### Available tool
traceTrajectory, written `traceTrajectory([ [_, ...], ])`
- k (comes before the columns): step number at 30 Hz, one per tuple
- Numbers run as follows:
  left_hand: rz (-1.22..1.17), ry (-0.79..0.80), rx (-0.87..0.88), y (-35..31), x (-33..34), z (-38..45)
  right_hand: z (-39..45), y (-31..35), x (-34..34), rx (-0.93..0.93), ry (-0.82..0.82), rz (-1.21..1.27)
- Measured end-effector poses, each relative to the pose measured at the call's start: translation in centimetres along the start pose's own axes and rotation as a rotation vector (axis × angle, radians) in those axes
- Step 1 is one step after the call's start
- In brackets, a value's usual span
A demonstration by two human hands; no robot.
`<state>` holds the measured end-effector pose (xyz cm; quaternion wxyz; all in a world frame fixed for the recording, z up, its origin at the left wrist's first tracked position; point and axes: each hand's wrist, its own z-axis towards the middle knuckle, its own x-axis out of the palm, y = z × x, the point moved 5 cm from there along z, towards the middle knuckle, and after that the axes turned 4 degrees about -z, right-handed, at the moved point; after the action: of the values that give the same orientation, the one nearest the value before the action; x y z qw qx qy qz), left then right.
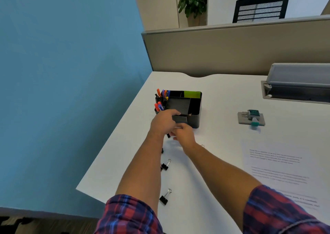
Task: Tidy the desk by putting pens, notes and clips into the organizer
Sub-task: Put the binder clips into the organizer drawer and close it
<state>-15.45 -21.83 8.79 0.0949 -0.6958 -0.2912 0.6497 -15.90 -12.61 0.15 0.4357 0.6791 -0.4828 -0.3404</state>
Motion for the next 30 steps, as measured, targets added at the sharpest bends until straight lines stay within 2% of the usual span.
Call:
traceTrajectory([
  [5, -0.045, -0.029, -0.008, 0.5, 0.4, -0.3, 1.3, -0.5, 0.4, 0.204, -0.207, 0.406],
  [16, -0.063, -0.055, 0.004, 0.9, 0.9, -0.4, 1.0, -1.7, 1.6, 0.237, -0.431, 0.762],
  [26, -0.075, -0.056, 0.01, 0.8, 0.8, -0.5, 1.4, -2.5, 3.2, 0.273, -0.421, 0.9],
  [30, -0.077, -0.061, 0.002, 0.8, 0.7, -0.5, 1.2, -1.8, 3.8, 0.203, -0.4, 0.981],
])
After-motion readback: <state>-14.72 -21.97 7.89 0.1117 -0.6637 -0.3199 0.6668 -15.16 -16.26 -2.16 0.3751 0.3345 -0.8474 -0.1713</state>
